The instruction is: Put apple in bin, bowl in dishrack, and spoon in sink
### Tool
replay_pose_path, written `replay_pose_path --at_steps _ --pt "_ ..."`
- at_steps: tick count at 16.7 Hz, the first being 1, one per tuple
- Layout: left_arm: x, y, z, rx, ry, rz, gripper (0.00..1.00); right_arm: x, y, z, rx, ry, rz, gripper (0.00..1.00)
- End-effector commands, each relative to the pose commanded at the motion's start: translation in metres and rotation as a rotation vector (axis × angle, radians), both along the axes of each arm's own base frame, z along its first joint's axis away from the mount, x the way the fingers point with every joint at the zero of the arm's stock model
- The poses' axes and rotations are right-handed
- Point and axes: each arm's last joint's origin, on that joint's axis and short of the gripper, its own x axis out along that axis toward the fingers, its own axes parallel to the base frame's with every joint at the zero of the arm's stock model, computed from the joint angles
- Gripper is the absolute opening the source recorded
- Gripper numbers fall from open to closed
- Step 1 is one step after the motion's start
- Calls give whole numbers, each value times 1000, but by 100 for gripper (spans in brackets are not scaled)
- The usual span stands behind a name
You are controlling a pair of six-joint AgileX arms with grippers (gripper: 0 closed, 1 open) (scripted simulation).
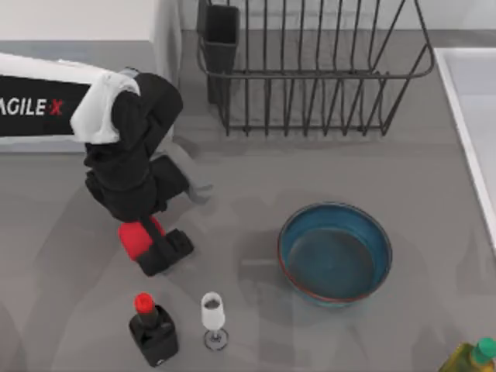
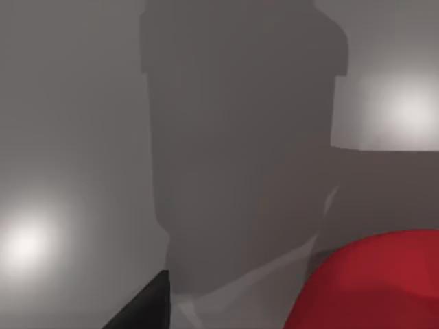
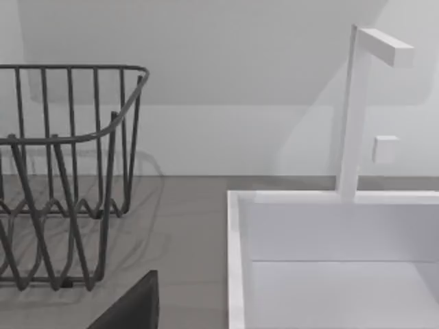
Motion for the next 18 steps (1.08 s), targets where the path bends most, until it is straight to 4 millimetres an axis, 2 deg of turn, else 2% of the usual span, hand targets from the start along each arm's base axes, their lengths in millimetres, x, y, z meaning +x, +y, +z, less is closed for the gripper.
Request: replay_pose_path --at_steps 10,18 --pt "0 0 0 0 0 0 2 0 0 0 0 0 0 100" --pt "0 0 0 0 0 0 0 0 0 0 0 0 0 100"
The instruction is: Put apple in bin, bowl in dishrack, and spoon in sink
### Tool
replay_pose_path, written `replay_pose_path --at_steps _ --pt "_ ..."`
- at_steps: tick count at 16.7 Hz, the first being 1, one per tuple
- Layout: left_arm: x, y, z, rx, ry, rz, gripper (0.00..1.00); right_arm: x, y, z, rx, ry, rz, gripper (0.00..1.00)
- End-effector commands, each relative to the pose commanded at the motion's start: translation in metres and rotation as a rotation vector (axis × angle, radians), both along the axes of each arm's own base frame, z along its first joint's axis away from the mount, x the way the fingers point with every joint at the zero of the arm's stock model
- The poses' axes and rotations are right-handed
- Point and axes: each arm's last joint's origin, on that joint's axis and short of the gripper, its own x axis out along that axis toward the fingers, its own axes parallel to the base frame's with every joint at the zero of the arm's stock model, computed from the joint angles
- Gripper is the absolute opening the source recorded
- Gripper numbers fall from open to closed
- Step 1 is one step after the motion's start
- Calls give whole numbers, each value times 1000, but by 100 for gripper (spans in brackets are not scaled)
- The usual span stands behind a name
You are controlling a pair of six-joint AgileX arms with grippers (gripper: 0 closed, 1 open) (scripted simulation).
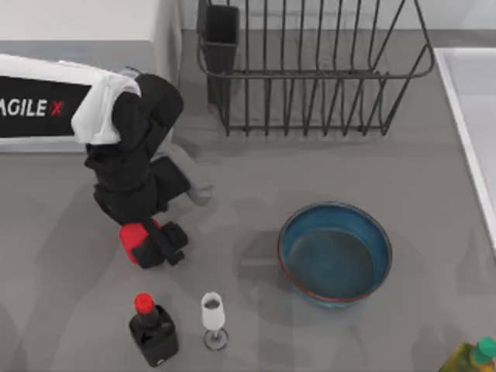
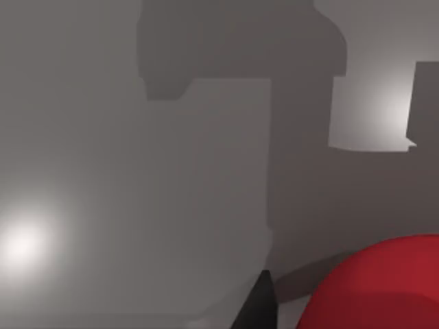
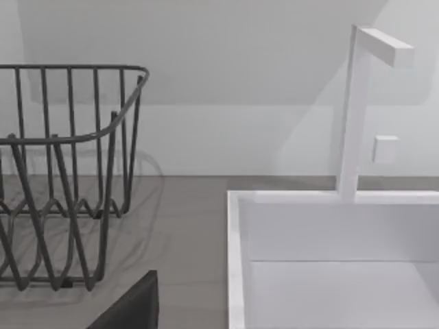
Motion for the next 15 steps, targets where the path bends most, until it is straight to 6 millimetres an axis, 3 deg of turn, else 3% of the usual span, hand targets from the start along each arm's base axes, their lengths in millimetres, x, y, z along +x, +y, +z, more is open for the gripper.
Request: replay_pose_path --at_steps 4,12,15 --pt "1 -3 19 -20 -6 3 0 0 0 0 0 0 0 100" --pt "-1 -1 104 -16 3 7 0 0 0 0 0 0 0 100" --pt "-1 -1 108 -18 -2 7 0 0 0 0 0 0 0 100"
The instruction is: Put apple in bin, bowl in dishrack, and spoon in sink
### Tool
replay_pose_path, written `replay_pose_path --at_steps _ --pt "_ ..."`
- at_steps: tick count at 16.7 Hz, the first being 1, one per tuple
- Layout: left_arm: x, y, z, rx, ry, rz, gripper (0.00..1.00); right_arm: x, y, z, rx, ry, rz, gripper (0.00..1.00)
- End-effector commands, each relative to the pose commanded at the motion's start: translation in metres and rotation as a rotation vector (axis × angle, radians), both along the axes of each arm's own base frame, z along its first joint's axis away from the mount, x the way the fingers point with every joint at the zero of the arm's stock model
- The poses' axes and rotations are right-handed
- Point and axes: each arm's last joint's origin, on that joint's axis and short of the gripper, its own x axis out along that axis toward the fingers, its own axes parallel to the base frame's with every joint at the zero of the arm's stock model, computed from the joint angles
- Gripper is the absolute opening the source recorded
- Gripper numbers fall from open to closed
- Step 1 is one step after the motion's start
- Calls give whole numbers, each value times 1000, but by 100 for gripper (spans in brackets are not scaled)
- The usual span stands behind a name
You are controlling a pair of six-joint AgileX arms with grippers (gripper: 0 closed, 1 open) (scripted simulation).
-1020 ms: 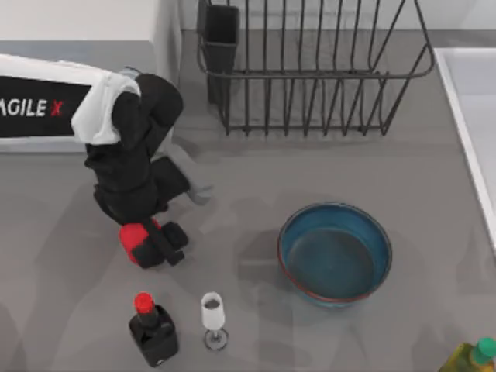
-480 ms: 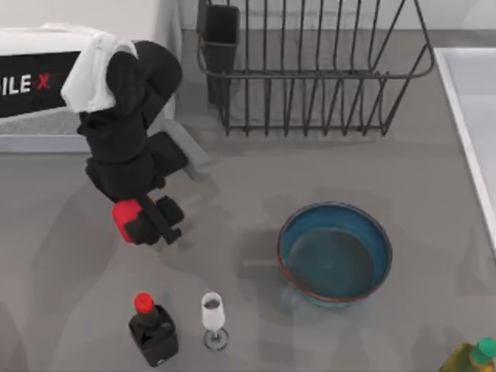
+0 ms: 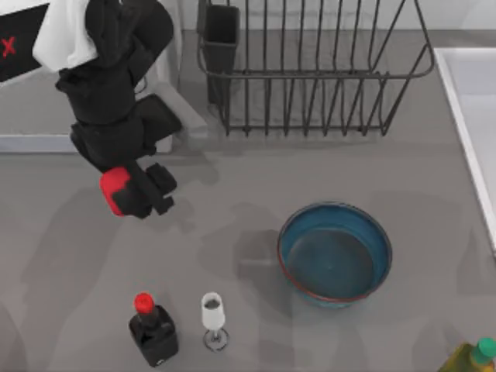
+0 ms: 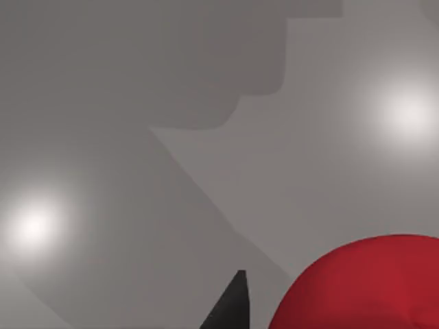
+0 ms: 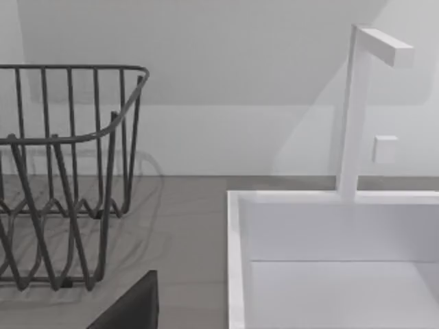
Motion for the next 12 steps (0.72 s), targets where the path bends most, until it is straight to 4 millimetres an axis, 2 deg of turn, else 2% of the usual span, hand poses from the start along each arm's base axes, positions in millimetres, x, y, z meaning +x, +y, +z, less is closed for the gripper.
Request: replay_pose_path --at_steps 3,6,9,12 --pt "0 1 -1 1 2 -7 0 0 0 0 0 0 0 100" --pt "-3 11 9 -5 -2 -72 0 0 0 0 0 0 0 100" --pt "-9 31 25 -14 -14 -206 0 0 0 0 0 0 0 100" --pt "-20 59 44 -17 -31 -414 0 0 0 0 0 0 0 100"
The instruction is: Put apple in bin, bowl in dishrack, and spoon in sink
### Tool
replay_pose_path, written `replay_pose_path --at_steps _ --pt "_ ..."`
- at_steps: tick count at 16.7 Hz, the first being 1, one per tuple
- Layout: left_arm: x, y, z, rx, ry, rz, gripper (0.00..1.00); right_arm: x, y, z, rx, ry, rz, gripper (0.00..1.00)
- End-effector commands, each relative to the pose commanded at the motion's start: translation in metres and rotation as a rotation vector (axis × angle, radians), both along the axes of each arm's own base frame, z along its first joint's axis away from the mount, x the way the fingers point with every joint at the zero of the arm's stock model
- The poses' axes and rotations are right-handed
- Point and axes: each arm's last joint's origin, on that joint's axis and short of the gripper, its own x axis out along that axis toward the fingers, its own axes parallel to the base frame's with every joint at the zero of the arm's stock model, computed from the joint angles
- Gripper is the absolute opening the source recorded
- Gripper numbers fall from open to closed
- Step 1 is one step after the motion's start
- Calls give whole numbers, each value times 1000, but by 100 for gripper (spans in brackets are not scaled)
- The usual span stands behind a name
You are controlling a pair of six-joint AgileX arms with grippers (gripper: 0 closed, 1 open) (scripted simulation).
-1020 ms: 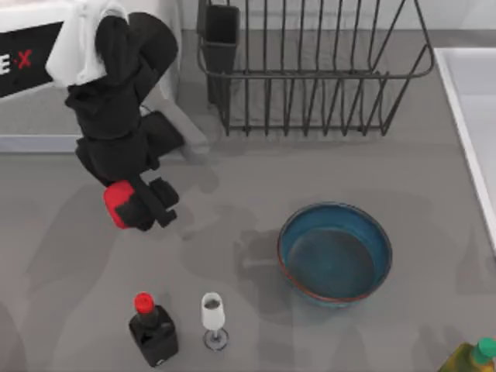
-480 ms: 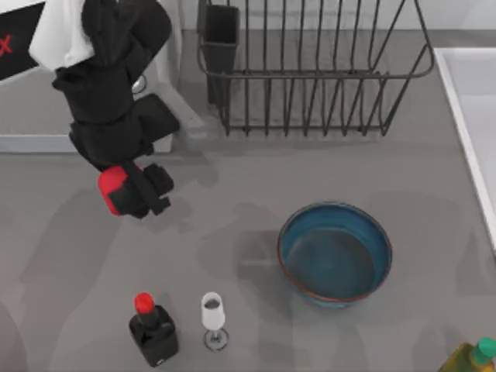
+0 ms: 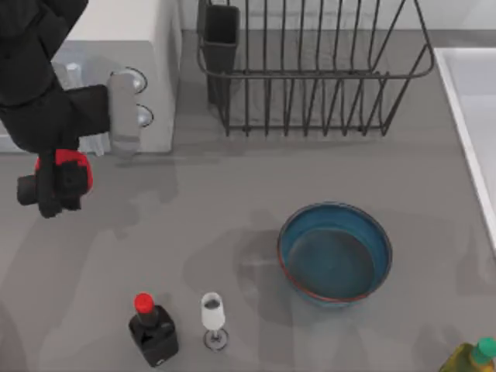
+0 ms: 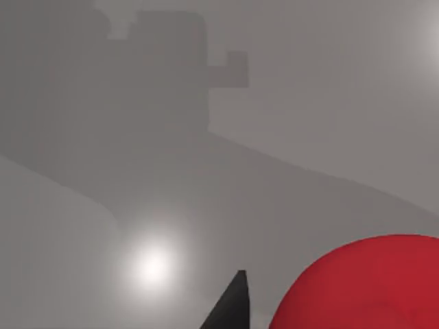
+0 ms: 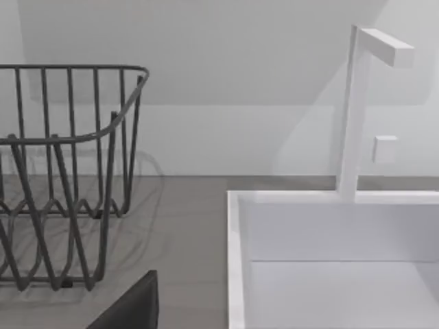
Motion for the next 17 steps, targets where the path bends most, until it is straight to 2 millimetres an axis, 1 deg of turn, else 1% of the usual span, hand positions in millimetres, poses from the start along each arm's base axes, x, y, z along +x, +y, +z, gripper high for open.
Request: replay_pose_path --at_steps 4,7,12,17 --pt "-21 40 19 14 -16 -363 0 0 0 0 0 0 0 100" --pt "-39 68 26 32 -11 -646 0 0 0 0 0 0 0 100" --pt "-69 107 28 64 15 -1053 0 0 0 0 0 0 0 100" --pt "-94 135 25 109 42 -1403 0 0 0 0 0 0 0 100"
